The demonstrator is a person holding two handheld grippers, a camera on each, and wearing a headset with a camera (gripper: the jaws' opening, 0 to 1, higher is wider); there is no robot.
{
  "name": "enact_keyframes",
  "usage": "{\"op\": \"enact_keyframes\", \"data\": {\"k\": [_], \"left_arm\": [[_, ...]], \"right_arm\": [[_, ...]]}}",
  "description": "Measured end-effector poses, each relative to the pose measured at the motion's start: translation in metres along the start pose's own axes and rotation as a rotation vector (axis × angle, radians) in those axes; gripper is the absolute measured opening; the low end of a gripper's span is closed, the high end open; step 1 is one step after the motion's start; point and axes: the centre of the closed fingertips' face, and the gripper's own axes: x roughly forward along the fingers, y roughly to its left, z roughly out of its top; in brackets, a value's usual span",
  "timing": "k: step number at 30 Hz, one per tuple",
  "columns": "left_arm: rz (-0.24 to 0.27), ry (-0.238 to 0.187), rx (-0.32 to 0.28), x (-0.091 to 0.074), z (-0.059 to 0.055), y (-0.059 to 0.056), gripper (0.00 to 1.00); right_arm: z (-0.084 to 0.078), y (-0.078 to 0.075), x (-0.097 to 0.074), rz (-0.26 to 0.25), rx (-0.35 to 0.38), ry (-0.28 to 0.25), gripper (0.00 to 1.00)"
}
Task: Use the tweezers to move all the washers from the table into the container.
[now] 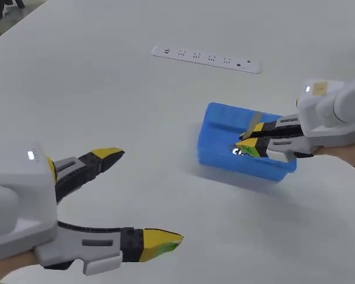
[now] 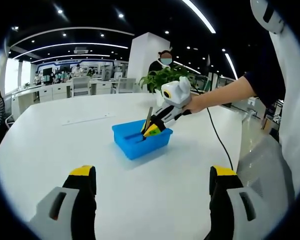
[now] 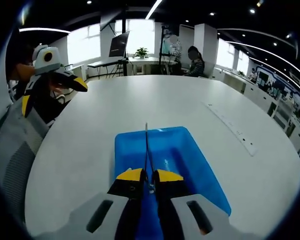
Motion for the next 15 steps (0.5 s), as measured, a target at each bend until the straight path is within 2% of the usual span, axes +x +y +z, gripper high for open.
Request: {"op": "enact_keyframes", "data": {"k": [6, 9, 11, 15], "left_arm": [[-0.009, 0.002, 0.007, 0.007, 0.004, -0.002, 0.99], [-0.021, -0.013, 0.013, 0.016, 0.011, -0.001, 0.99], [-0.038, -0.013, 0.023, 0.028, 0.019, 0.000, 0.97], [-0.051, -0.043, 0.051, 0.056, 0.047, 0.009, 0.92]], "right_arm": [[0.007, -0.007, -0.007, -0.035, -0.018, -0.016, 0.09], [0.009, -0.008, -0.010, -0.043, -0.024, -0.016, 0.08], [0.009, -0.008, -0.012, -0.044, -0.032, -0.012, 0.08], [0.010, -0.006, -0.014, -0.044, -0.040, -0.008, 0.08]]}}
